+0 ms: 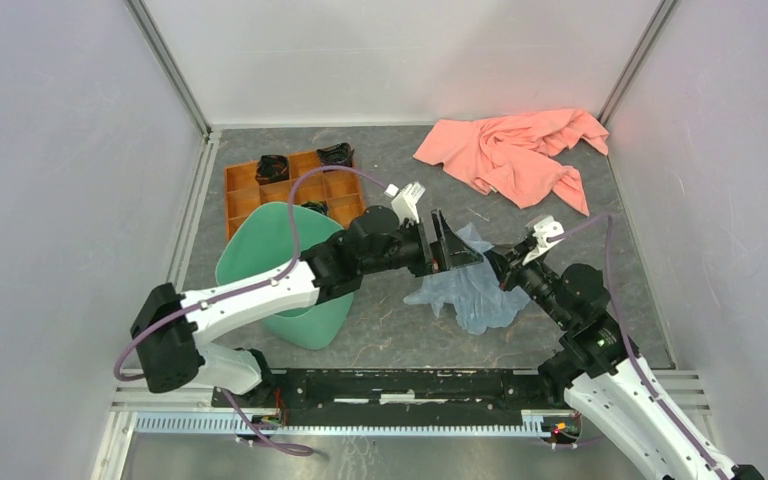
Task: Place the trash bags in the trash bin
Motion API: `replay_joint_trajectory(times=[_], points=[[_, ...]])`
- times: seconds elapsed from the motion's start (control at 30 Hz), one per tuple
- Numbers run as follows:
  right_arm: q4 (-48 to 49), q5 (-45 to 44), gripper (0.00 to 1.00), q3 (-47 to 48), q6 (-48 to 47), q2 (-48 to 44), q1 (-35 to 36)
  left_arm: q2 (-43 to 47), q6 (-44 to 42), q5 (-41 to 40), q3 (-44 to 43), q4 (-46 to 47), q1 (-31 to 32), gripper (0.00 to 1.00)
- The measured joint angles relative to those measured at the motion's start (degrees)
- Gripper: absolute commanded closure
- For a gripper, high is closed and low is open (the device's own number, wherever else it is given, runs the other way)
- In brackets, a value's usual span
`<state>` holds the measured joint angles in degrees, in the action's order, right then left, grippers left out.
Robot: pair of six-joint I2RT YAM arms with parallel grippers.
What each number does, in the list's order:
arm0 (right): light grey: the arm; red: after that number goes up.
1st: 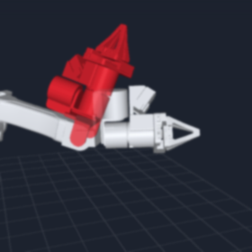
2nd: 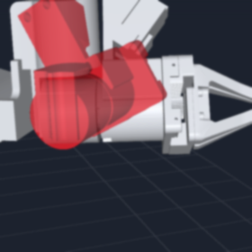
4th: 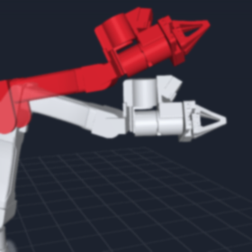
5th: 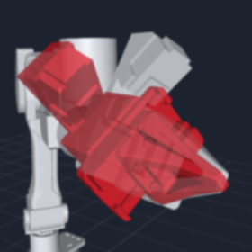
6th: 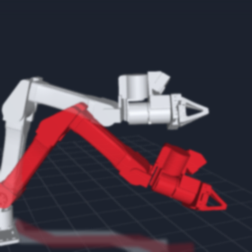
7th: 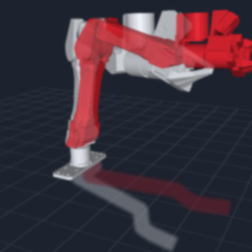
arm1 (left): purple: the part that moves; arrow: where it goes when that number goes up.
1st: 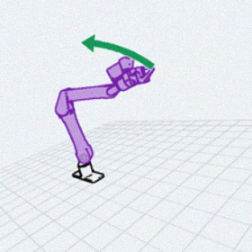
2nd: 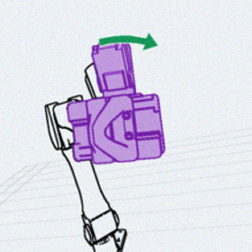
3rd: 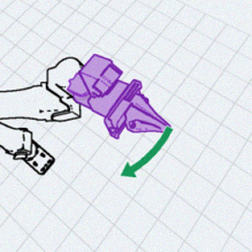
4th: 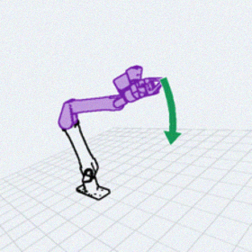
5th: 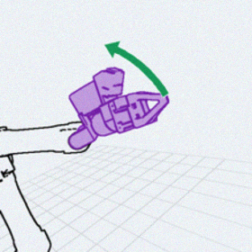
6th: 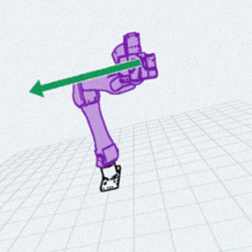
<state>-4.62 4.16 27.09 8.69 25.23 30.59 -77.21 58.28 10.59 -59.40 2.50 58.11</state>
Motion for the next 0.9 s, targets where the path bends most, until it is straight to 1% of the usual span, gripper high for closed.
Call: replay_joint_trajectory(times=[0.1, 0.13, 0.23, 0.3, 0.43, 0.5, 0.6, 0.63, 0.67, 0.73, 0.77, 0.8, 0.87, 0.9], points=[[1.1, 2.7, 0.99, -1.1, 0.2, -0.2, 0.0, -2.8, 7.1, -0.1, 0.1, 3.3, -0.2, 0.06], [1.5, 3.6, 0.99, -1.3, 0.2, -0.2, 0.0, -3.8, 9.9, 0.0, 0.4, 5.3, -0.3, 0.09], [2.9, 6.2, 0.99, -2.0, 0.3, -0.6, 0.0, -6.4, 16.2, 0.2, 1.6, 10.3, -0.9, 0.22], [3.8, 7.9, 0.99, -2.4, 0.2, -1.1, 0.0, -8.6, 18.8, 0.3, 1.7, 12.2, -1.4, 0.28], [3.6, 10.3, 0.99, -2.7, 0.0, -1.7, 0.0, -10.6, 20.5, 0.4, 1.7, 13.0, -3.0, 0.42], [3.5, 11.7, 0.99, -2.9, -0.3, -2.3, 0.0, -10.4, 20.5, 0.1, 1.7, 13.2, -3.9, 0.53], [2.9, 14.1, 0.99, -3.0, -1.6, -3.0, 0.0, -10.3, 19.8, -0.7, 1.7, 13.0, -4.7, 0.72], [2.5, 15.0, 0.96, -3.0, -2.0, -3.0, 0.0, -10.3, 18.6, -0.9, 1.4, 12.4, -4.9, 0.78], [1.9, 15.8, 0.91, -3.0, -2.5, -3.0, 0.0, -10.3, 17.3, -0.9, 0.9, 11.3, -4.9, 0.84], [0.5, 17.0, 0.73, -3.0, -3.2, -3.0, 0.0, -10.3, 14.3, -0.5, -0.7, 9.1, -5.0, 0.93], [-0.2, 17.2, 0.67, -3.0, -3.4, -3.0, 0.0, -10.3, 12.5, -0.2, -1.7, 8.0, -5.0, 0.97], [-0.9, 17.2, 0.6, -3.0, -3.7, -3.0, 0.0, -10.3, 10.2, 0.1, -2.9, 6.4, -5.0, 0.98], [-2.1, 16.7, 0.52, -3.0, -4.0, -2.8, 0.0, -10.1, 5.6, 0.4, -4.7, 4.6, -5.0, 0.98], [-3.0, 16.2, 0.5, -3.0, -4.0, -2.6, 0.0, -9.6, 3.0, 0.6, -5.0, 3.4, -5.0, 0.98]])
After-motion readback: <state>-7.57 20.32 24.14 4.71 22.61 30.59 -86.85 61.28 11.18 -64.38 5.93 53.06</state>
